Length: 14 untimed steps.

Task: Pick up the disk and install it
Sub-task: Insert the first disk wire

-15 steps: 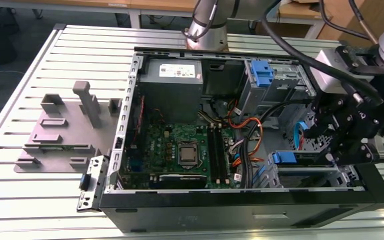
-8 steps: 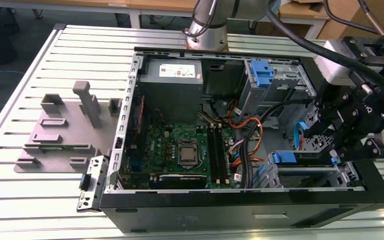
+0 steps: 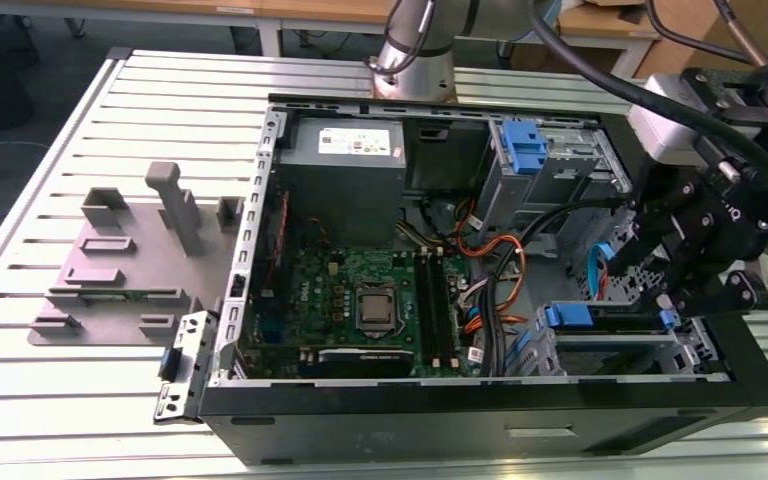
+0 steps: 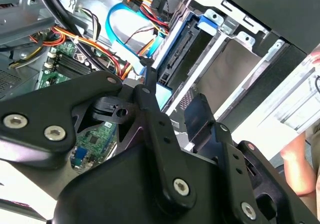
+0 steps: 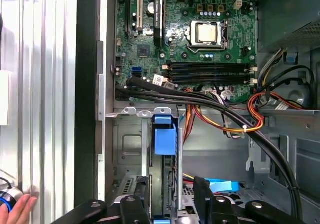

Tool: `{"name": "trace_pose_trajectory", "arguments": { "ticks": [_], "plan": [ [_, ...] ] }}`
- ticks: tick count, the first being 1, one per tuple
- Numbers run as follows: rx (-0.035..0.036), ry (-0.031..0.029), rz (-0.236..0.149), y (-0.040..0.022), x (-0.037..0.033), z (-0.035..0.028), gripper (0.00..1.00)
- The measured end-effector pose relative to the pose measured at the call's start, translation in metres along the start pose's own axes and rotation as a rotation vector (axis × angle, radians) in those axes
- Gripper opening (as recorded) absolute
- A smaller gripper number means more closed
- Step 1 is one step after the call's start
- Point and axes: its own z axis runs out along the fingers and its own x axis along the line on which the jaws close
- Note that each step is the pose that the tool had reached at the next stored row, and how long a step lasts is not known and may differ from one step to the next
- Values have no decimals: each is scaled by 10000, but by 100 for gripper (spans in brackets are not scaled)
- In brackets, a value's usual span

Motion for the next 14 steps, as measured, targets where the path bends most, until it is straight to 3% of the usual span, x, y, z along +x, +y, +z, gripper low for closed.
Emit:
{"name": "trace_pose_trajectory", "arguments": {
  "ticks": [14],
  "plan": [
    [29, -11, -1, 2, -107, 20, 49]
  ]
}}
